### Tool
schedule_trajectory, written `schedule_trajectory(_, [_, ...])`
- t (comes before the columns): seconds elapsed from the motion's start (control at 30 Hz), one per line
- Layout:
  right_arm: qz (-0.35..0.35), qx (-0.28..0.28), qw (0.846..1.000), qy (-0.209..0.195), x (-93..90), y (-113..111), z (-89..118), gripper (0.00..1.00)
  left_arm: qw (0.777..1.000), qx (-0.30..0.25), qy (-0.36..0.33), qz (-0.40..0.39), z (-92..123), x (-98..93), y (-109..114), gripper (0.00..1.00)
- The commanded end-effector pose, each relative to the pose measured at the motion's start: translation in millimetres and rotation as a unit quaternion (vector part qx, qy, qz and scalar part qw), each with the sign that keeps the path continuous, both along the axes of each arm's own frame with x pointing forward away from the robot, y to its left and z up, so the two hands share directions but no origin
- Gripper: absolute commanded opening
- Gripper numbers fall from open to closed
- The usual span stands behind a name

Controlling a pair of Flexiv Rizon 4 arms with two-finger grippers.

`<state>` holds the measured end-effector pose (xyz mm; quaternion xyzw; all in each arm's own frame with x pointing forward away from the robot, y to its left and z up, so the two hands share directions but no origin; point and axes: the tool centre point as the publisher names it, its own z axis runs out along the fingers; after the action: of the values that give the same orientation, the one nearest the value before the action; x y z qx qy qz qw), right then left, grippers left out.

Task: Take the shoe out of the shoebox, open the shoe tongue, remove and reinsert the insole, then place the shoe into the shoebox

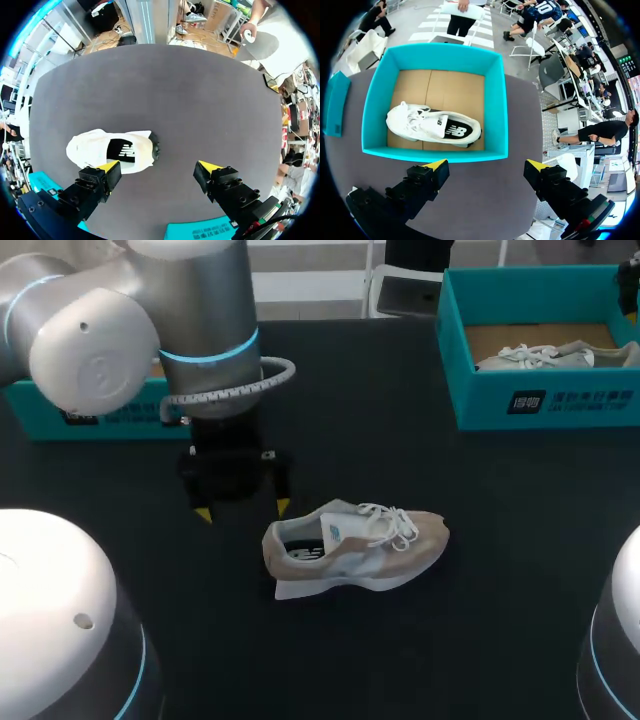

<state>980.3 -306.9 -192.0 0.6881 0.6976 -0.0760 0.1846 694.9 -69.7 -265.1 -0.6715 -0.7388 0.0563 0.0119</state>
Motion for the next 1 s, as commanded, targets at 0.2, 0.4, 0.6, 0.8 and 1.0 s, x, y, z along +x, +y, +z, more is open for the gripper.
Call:
schedule_trajectory(0.2, [0.0, 0.0, 1.0, -0.001, -1.0, -0.1, -0.1, 1.0, 0.984, -0.161, 0.037, 0.067, -2.1, 2.0, 15.6, 1.0])
schedule_trajectory(0.4, [0.0, 0.0, 1.0, -0.001, -1.0, -0.1, -0.1, 1.0, 0.931, -0.258, 0.069, 0.249, -0.7, 3.7, 30.7, 1.0])
schedule_trajectory(0.6, [0.0, 0.0, 1.0, -0.001, -1.0, -0.1, -0.1, 1.0, 0.865, -0.349, 0.097, 0.346, 1.2, 3.0, 47.1, 1.0])
schedule_trajectory(0.8, [0.0, 0.0, 1.0, -0.001, -1.0, -0.1, -0.1, 1.0, 0.815, -0.39, 0.131, 0.408, -3.2, 5.9, 57.1, 1.0])
schedule_trajectory(1.0, [0.0, 0.0, 1.0, -0.001, -1.0, -0.1, -0.1, 1.0, 0.777, -0.409, 0.162, 0.45, -12.6, 3.2, 70.9, 1.0])
